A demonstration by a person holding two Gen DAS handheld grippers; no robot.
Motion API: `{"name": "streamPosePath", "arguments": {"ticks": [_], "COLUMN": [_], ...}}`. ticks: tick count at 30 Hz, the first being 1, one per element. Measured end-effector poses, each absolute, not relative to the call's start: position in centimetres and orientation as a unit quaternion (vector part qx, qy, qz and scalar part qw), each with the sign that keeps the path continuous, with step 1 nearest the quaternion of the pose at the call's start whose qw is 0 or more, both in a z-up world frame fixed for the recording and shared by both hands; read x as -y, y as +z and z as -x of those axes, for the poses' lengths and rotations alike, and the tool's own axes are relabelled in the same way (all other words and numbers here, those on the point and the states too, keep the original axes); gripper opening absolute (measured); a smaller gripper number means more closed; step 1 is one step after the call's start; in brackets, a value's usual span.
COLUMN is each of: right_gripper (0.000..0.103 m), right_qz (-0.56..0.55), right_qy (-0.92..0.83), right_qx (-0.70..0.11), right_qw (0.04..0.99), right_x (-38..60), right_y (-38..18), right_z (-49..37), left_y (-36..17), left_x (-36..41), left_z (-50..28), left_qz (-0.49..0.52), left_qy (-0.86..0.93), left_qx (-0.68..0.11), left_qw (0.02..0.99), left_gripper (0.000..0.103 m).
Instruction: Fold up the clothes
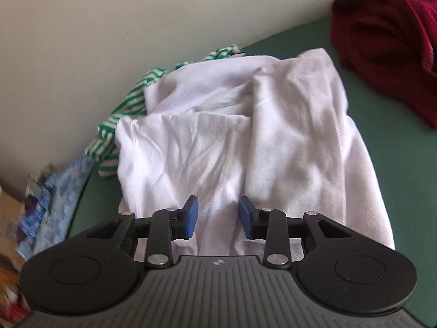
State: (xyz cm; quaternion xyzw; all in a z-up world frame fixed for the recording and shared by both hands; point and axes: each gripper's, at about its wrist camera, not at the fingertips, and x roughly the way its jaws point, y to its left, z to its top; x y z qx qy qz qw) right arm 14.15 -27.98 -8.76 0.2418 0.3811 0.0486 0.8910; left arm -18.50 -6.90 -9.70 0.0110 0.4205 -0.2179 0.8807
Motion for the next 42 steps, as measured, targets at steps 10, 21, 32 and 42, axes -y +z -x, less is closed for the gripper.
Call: {"name": "streamPosePath", "arguments": {"ticks": [10, 21, 32, 42], "right_gripper": [0.004, 0.046, 0.003, 0.004], "right_qz": [-0.140, -0.180, 0.071, 0.101], "right_qy": [0.077, 0.084, 0.123, 0.103], "right_qx": [-0.316, -0.330, -0.325, -0.292], "right_qw": [0.935, 0.923, 0.935, 0.946], "right_x": [28.5, 32.8, 26.8, 26.5], "right_y": [-6.3, -4.8, -9.4, -6.5], "right_z": [-14.2, -18.0, -22.0, -24.7], "left_y": [-9.8, -8.7, -9.3, -9.8], "left_x": [7.4, 6.7, 7.6, 9.1], "left_z": [19.6, 19.6, 18.2, 18.2], "left_qz": [0.006, 0.014, 0.010, -0.011], "left_qy": [-0.232, -0.245, -0.239, -0.256], "left_qx": [-0.420, -0.430, -0.437, -0.437], "left_qw": [0.878, 0.869, 0.867, 0.862], "left_gripper": [0.063, 0.064, 0.072, 0.083]}}
